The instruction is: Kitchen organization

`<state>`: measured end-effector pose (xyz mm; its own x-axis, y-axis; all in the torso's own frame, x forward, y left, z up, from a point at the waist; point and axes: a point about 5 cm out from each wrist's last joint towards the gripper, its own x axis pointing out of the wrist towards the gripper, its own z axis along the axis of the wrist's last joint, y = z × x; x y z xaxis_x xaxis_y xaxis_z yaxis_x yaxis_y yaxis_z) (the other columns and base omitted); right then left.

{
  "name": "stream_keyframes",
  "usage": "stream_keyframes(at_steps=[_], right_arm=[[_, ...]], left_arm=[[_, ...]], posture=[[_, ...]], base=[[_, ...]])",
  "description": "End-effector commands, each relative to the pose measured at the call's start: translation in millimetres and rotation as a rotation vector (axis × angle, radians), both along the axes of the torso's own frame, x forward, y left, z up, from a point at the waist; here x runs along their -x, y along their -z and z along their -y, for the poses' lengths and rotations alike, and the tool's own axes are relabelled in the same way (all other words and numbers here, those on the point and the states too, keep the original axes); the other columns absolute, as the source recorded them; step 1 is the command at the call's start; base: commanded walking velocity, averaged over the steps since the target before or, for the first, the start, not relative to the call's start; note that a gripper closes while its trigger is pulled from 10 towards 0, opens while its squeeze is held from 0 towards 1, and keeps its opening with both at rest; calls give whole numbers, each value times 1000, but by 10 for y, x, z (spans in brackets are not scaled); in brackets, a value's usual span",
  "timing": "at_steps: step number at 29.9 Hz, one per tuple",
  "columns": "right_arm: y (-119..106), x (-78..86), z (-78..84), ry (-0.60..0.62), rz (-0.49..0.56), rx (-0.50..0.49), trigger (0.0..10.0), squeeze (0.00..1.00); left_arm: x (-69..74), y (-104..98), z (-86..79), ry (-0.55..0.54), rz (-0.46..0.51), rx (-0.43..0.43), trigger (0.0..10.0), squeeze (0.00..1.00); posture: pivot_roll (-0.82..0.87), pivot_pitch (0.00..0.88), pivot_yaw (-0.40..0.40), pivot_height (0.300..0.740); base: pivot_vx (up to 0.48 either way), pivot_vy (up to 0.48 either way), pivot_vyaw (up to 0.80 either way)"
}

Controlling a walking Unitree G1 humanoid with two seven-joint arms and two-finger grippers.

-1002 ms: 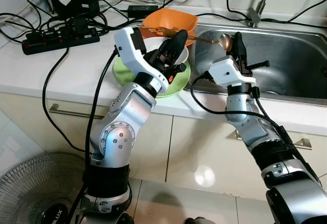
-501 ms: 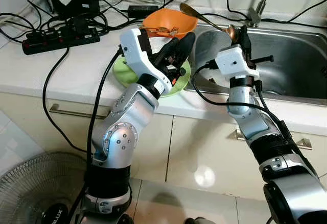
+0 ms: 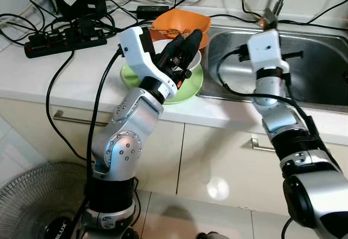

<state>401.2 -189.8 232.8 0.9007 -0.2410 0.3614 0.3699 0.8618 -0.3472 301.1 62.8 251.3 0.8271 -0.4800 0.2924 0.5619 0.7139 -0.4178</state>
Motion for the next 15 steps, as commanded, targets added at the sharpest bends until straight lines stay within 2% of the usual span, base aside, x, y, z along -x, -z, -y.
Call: stream_keyframes(at_steps=[1, 3, 4, 6, 8, 10, 12, 13, 15], right_arm=[[-96, -40, 79, 2, -15, -89, 10000, 0], [-135, -81, 113, -18, -56, -159, 10000, 0], [-135, -81, 113, -18, -56, -159, 10000, 0], [-133, -131, 153, -54, -140, -286, 10000, 0], [-108, -156, 183, -81, -205, -386, 10000, 0], [-99, -162, 187, -90, -222, -405, 10000, 0], [-37, -173, 215, -114, -298, -490, 10000, 0], [-37, -173, 215, -114, -298, -490, 10000, 0], [87, -162, 229, -123, -384, -549, 10000, 0]], left_arm=[[17, 16, 58, 13, 12, -46, 10000, 0], [10, 74, 76, 14, 8, -109, 10000, 0], [10, 74, 76, 14, 8, -109, 10000, 0], [11, 204, 111, 34, 4, -240, 10000, 0], [32, 313, 143, 68, -7, -330, 10000, 0], [40, 337, 151, 79, -10, -349, 10000, 0], [80, 410, 186, 117, -20, -385, 10000, 0], [80, 410, 186, 117, -20, -385, 10000, 0], [110, 447, 210, 144, -22, -405, 10000, 0]], posture=[[31, 41, 12, 732], [31, 40, 10, 732], [31, 40, 10, 732], [32, 42, 9, 732], [32, 42, 9, 732], [32, 42, 9, 732], [26, 44, 7, 732], [26, 44, 7, 732], [21, 45, 8, 732]], base=[[0, 0, 0], [0, 0, 0], [0, 0, 0], [0, 0, 0], [0, 0, 0], [0, 0, 0], [0, 0, 0], [0, 0, 0], [0, 0, 0]])
